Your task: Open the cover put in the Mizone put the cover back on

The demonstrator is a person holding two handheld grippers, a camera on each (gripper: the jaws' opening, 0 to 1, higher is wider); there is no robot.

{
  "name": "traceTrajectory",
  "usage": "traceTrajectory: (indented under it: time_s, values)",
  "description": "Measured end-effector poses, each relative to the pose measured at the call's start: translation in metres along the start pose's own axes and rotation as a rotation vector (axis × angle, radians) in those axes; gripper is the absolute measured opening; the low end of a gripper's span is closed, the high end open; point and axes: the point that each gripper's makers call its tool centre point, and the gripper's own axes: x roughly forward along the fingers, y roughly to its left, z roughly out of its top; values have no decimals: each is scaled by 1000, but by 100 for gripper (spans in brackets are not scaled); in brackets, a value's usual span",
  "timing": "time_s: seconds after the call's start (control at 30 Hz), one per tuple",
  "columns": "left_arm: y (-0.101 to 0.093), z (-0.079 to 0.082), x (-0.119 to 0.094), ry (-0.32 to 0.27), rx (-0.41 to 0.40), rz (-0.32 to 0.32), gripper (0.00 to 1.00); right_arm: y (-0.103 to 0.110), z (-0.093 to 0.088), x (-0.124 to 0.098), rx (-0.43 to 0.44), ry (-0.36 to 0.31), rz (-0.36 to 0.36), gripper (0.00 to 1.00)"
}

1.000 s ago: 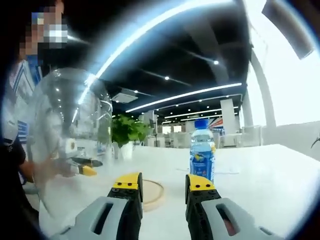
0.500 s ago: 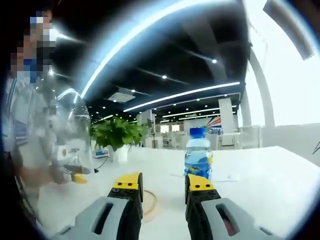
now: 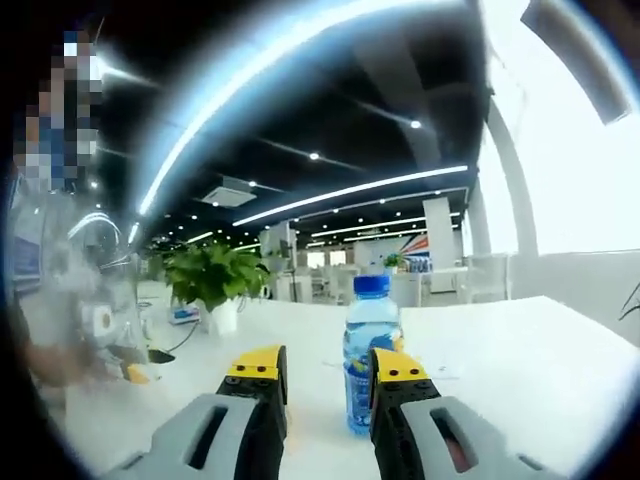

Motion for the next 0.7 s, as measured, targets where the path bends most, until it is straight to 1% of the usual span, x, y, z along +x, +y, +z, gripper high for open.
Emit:
traceTrajectory:
  time_s: [0.37,0.53,0.7]
  values:
    - [-2,-1,0,3,11,-4,33,-1,22,20,-42,-14,-10,26]
    - [0,1,-1,-6,7,4,32,-6,31,30,-27,-21,-18,26]
    - [2,0,-1,-2,8,10,32,-9,37,38,-36,-25,-24,27]
